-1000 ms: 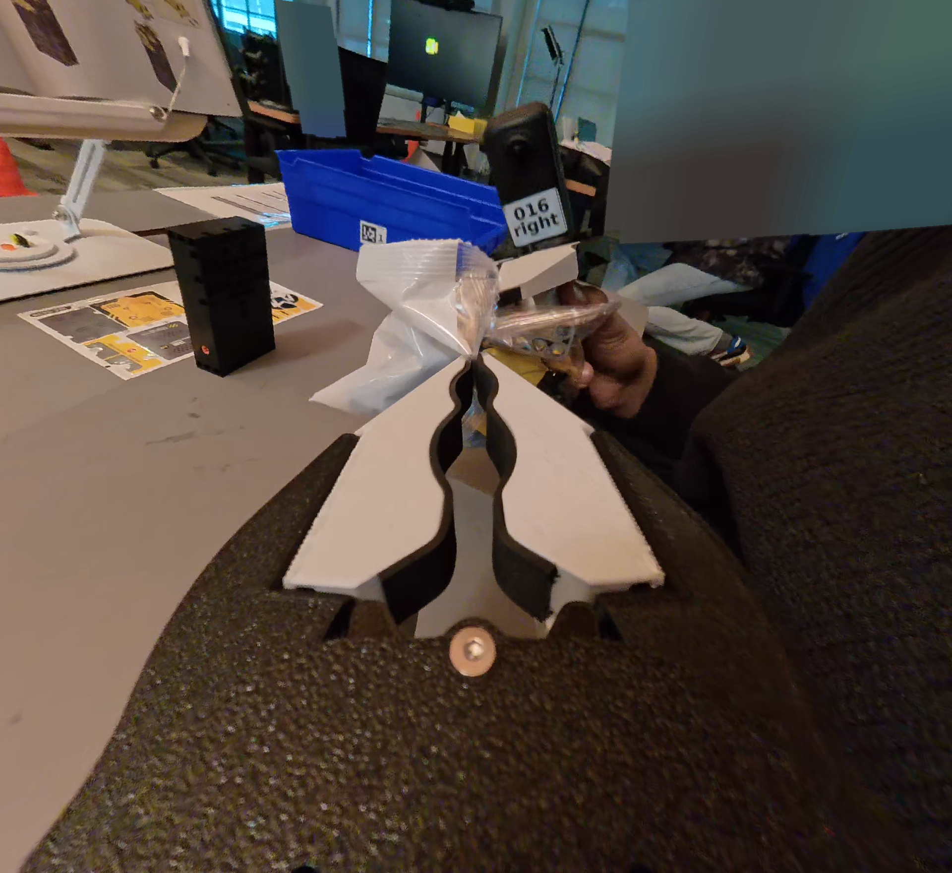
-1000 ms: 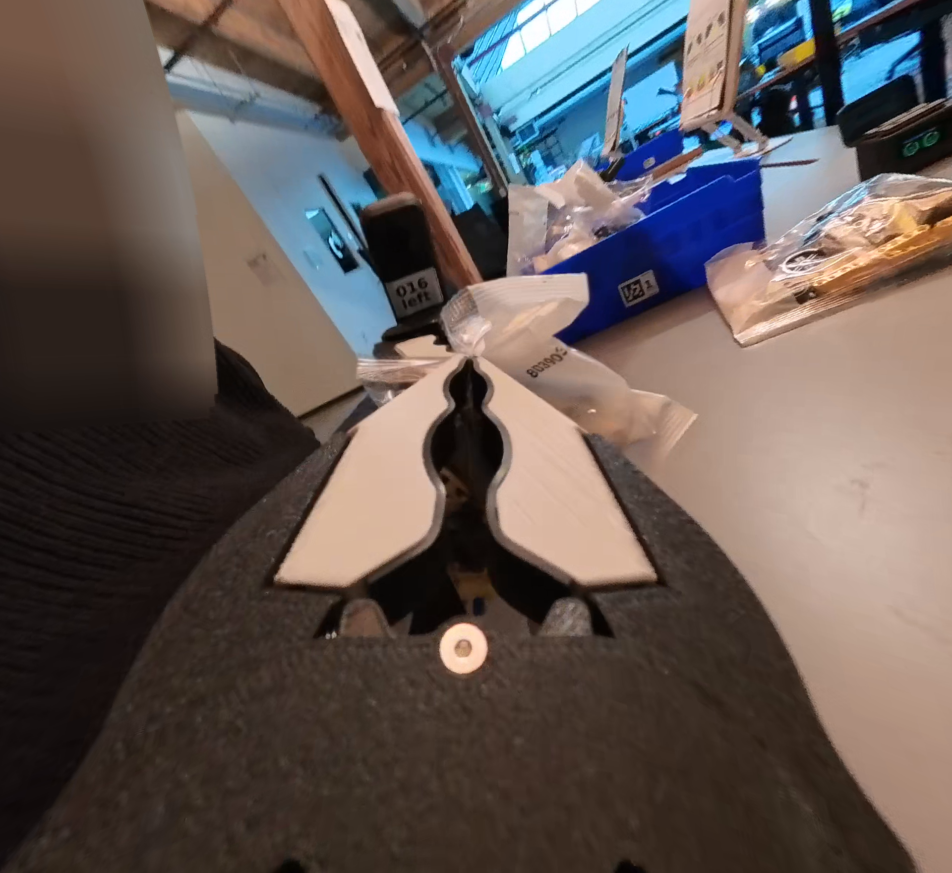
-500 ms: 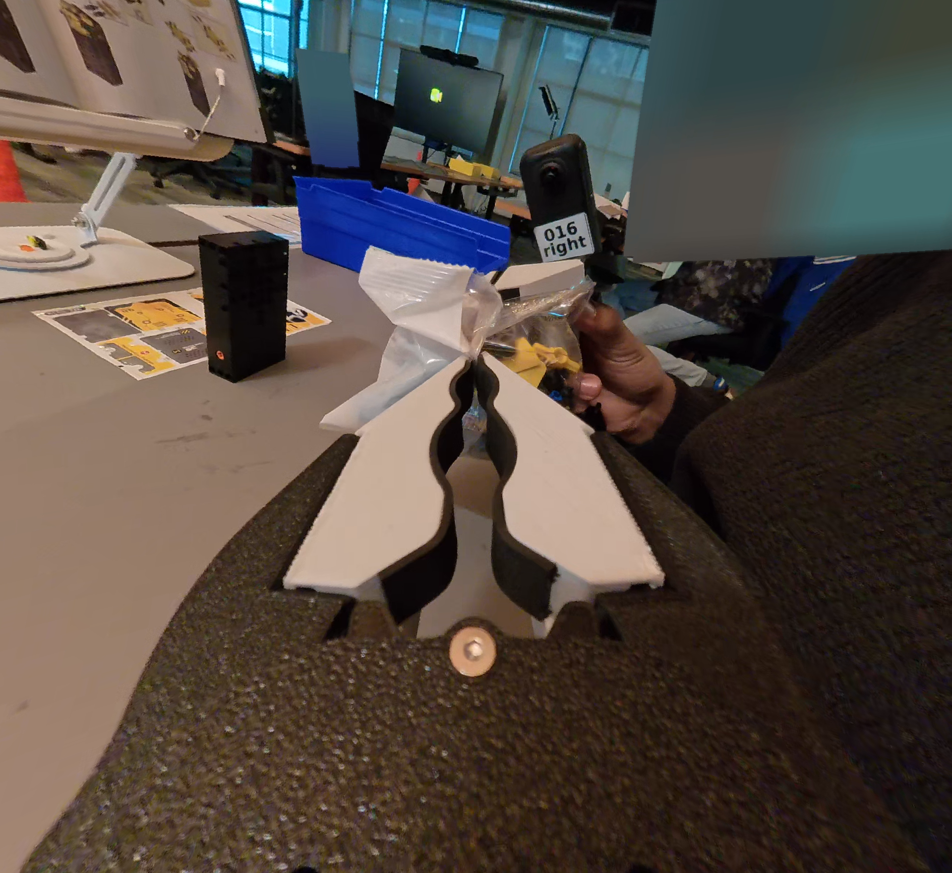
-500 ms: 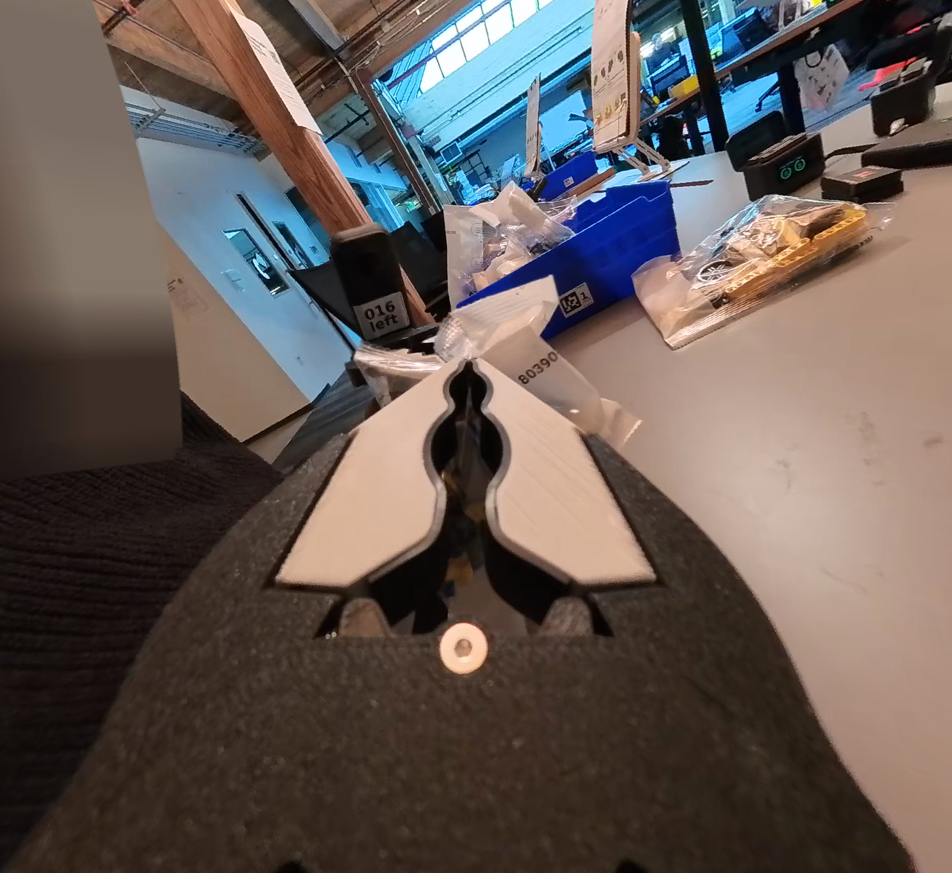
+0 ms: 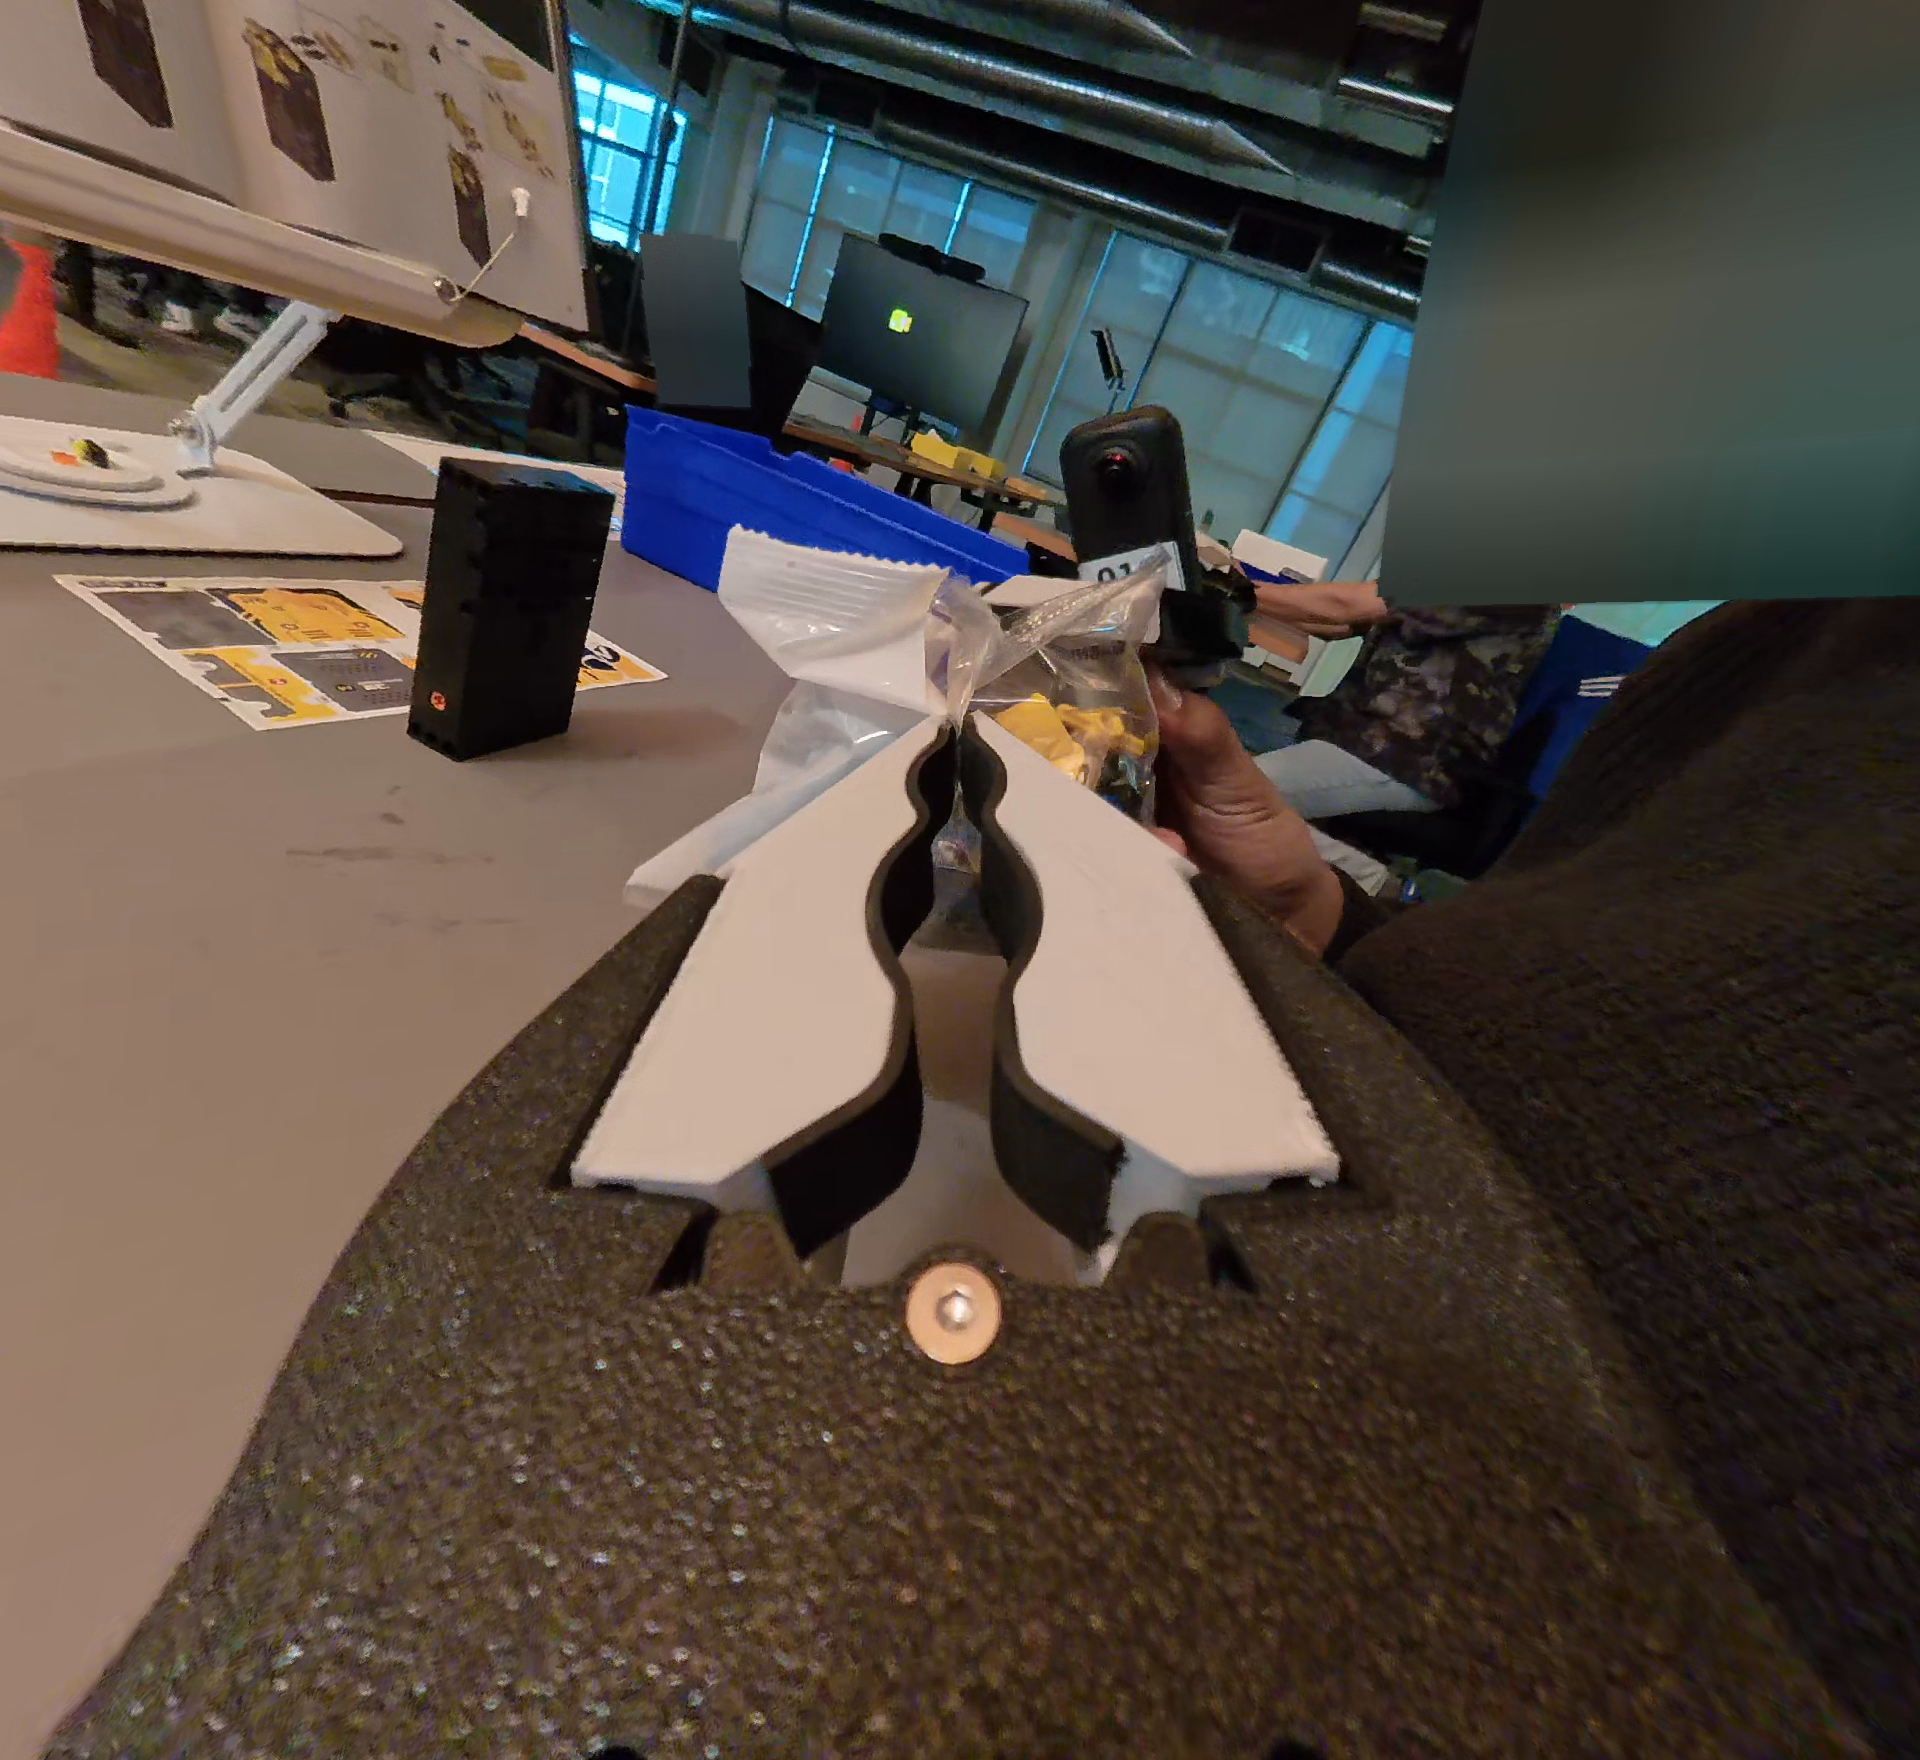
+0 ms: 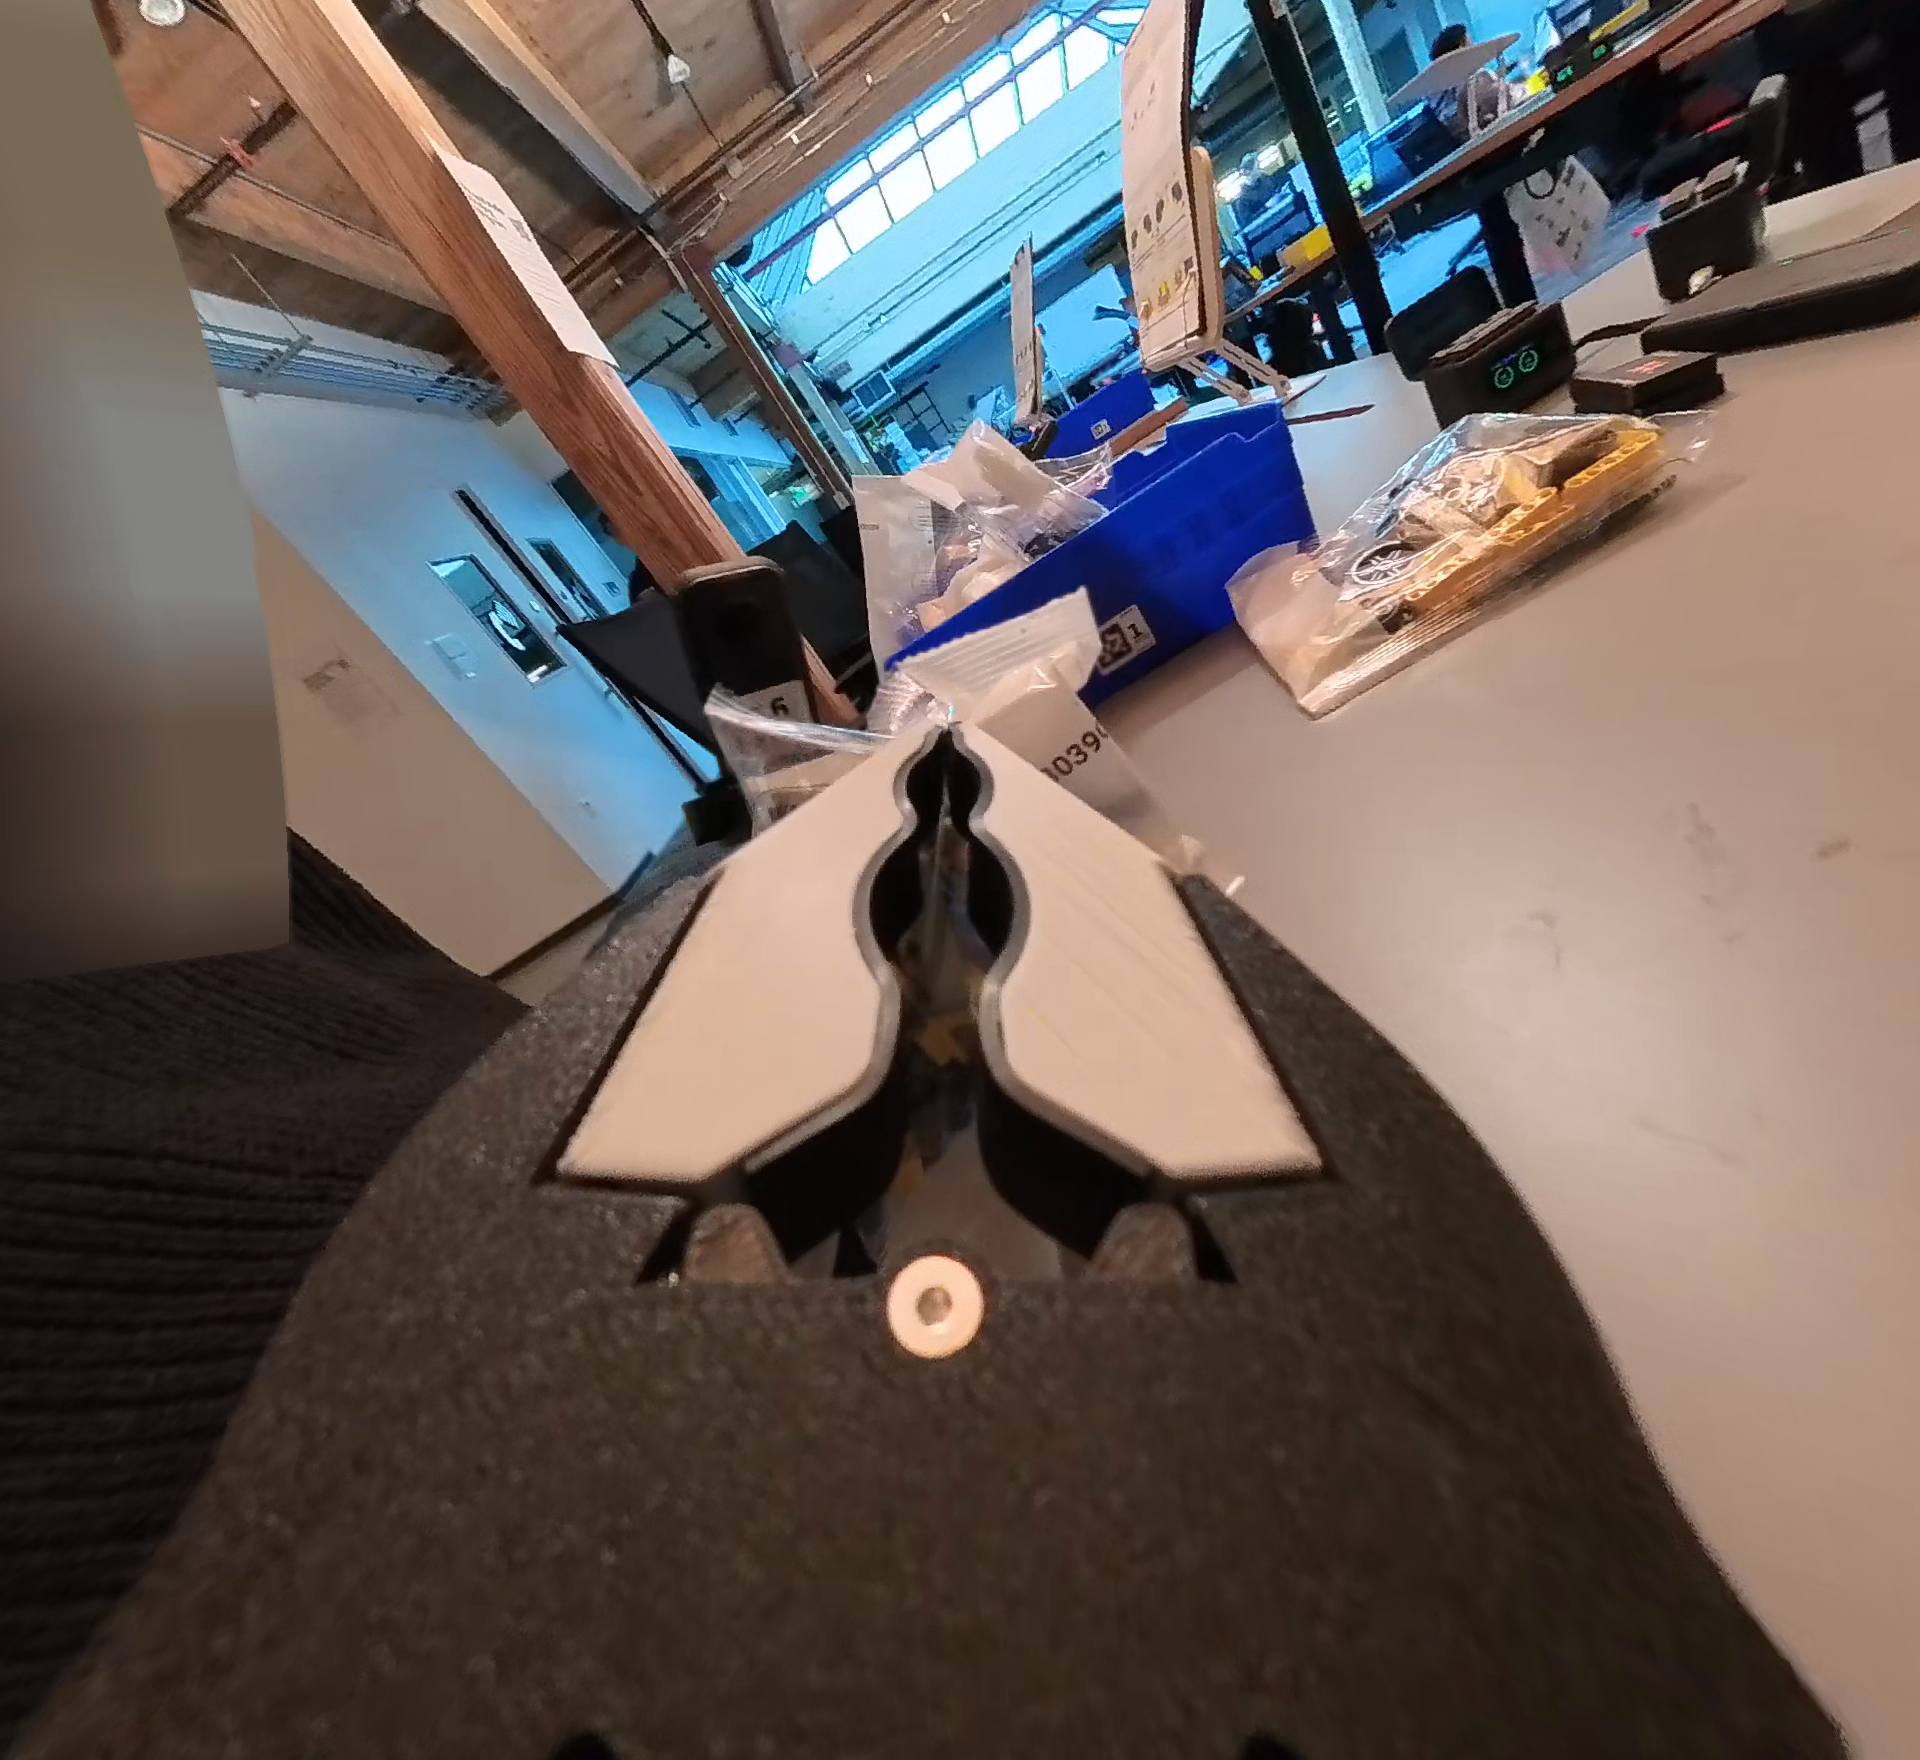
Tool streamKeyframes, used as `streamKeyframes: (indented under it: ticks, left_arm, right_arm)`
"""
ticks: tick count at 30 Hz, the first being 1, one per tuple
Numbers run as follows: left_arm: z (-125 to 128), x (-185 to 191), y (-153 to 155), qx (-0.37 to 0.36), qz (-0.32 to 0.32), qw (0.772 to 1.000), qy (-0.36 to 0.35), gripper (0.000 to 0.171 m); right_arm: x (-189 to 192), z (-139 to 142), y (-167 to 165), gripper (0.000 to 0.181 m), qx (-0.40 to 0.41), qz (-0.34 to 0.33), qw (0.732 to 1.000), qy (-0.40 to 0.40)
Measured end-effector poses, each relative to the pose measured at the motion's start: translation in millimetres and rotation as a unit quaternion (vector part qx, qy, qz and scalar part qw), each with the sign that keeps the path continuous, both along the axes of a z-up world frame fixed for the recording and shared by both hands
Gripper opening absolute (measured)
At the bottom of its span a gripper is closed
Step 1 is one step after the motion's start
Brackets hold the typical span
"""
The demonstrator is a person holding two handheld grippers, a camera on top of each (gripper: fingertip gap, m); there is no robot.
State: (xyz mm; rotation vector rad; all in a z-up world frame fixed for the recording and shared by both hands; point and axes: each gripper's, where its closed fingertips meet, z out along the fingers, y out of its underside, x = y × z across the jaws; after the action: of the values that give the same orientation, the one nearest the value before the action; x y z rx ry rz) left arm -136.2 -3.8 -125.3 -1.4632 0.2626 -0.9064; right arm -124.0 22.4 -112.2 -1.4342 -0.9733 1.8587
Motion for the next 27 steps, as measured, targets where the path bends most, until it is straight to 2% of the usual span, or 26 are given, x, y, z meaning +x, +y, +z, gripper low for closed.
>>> streamKeyframes:
  ticks: [3, 5, 6, 9, 12, 17, 20, 23, 27]
  left_arm:
    - [-2.0, -1.4, -0.5, -0.013, 0.000, 1.000, 0.003, 0.000]
    - [-3.4, -0.1, -0.9, -0.018, 0.010, 0.999, 0.033, 0.000]
    - [-1.7, -2.1, -1.2, -0.018, 0.018, 0.999, 0.038, 0.005]
    - [7.1, -10.8, -3.9, -0.007, 0.038, 0.998, 0.046, 0.034]
    - [11.9, -10.9, -6.9, 0.008, 0.048, 0.997, 0.067, 0.043]
    - [8.8, 3.6, -5.3, 0.025, 0.044, 0.989, 0.139, 0.042]
    - [6.5, 10.0, -9.6, 0.023, 0.016, 0.988, 0.155, 0.029]
    - [0.5, 11.6, -8.8, 0.020, 0.023, 0.982, 0.186, 0.022]
    - [2.5, 8.9, -10.3, 0.022, 0.022, 0.985, 0.171, 0.012]
  right_arm:
    - [-0.7, -2.6, -2.6, 0.000, -0.008, 0.022, 1.000, -0.004]
    - [0.2, -5.1, -3.6, 0.000, -0.006, 0.026, 1.000, -0.003]
    - [1.4, -5.6, -2.5, 0.000, -0.008, 0.026, 1.000, -0.004]
    - [5.3, -1.9, -0.3, 0.000, -0.014, 0.032, 0.999, 0.003]
    - [4.5, -2.4, -4.5, 0.000, -0.017, 0.047, 0.999, 0.001]
    - [1.9, -7.1, -16.9, 0.000, -0.042, 0.097, 0.994, -0.007]
    - [4.9, -4.6, -20.1, 0.000, -0.056, 0.120, 0.991, 0.002]
    - [4.2, -4.1, -29.6, 0.000, -0.061, 0.148, 0.987, 0.005]
    - [1.3, -5.7, -37.1, 0.000, -0.066, 0.167, 0.984, 0.002]
